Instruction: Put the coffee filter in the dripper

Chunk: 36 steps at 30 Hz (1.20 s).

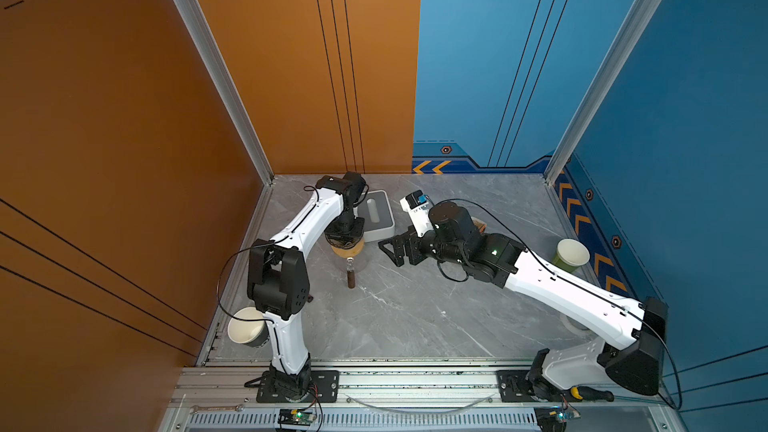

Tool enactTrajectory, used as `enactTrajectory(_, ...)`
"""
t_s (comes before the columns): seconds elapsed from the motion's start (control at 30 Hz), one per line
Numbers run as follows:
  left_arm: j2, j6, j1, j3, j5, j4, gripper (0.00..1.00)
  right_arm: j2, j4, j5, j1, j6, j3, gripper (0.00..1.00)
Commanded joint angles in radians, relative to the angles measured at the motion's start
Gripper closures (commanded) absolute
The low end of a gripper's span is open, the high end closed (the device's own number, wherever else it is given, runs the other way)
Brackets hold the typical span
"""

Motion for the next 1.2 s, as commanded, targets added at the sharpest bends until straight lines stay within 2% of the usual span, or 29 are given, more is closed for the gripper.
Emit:
enactTrajectory(0.0, 0.023, -0.012, 0.002, -0.008, 0.004, -0.010, 0.88, 0.004, 0.014, 0.007, -0.005, 0.011, -0.013, 0.00)
enactTrajectory(0.53, 0.033, -0.012, 0.002, -0.001, 0.006, -0.010, 0.87, 0.003, 0.014, 0.004, -0.008, 0.011, -0.011, 0.00)
enactTrajectory(0.83, 0.000, -0.017, 0.007, 0.084, 0.009, -0.039, 0.85, 0.013, 0.017, -0.003, -0.008, 0.011, 0.000, 0.00)
enactTrajectory(1.17, -0.017, -0.019, 0.007, 0.109, 0.000, -0.061, 0.83, 0.013, 0.019, -0.006, -0.008, 0.011, 0.000, 0.00)
